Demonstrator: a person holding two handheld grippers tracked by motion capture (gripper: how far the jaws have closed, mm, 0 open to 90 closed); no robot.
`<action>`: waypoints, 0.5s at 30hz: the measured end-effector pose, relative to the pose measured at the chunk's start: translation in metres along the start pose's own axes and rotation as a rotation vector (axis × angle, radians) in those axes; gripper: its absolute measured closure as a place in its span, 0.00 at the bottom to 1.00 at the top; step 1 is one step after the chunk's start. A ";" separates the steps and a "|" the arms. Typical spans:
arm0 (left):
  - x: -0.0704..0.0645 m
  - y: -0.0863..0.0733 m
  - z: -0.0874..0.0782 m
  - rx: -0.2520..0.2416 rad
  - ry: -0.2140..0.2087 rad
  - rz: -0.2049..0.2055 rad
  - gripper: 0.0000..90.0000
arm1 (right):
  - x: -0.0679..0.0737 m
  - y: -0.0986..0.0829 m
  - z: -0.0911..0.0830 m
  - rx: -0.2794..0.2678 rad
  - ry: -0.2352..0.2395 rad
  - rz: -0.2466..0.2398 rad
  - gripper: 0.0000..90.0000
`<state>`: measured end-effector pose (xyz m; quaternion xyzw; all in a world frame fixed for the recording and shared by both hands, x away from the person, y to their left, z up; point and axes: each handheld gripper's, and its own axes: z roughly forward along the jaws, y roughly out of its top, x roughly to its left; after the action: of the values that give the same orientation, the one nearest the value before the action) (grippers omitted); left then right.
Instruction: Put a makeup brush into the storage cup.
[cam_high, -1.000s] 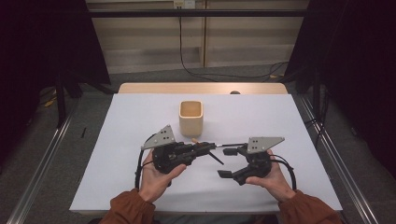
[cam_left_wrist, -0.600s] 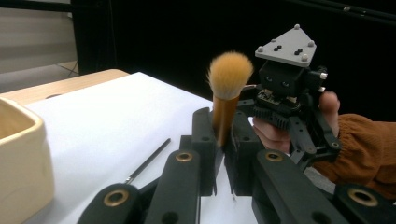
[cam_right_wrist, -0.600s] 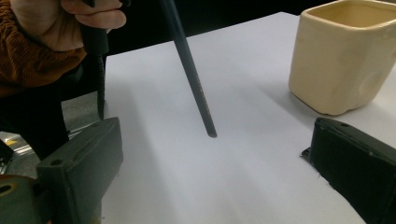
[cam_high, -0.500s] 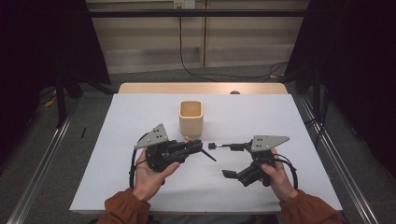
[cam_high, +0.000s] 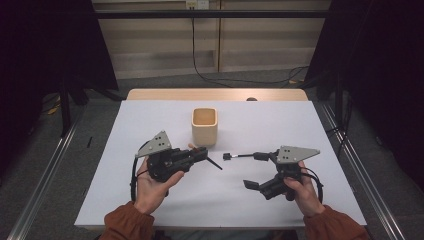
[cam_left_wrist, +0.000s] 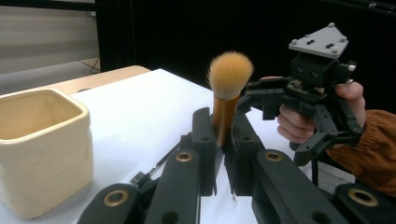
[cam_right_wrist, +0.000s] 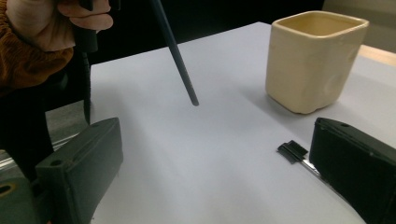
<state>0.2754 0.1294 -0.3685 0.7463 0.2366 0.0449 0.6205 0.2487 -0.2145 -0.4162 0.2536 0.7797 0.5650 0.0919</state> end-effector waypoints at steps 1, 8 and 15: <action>0.000 0.000 -0.001 -0.005 0.002 -0.003 0.93 | 0.000 -0.001 -0.002 -0.003 -0.003 0.002 0.03; 0.005 0.002 -0.009 -0.006 0.025 -0.009 0.93 | 0.002 -0.007 -0.012 -0.009 -0.040 -0.010 0.06; 0.010 0.002 -0.015 -0.006 0.048 -0.014 0.93 | 0.005 -0.011 -0.020 -0.018 -0.081 -0.013 0.05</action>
<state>0.2795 0.1471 -0.3651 0.7415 0.2566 0.0592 0.6171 0.2331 -0.2313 -0.4186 0.2702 0.7719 0.5608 0.1291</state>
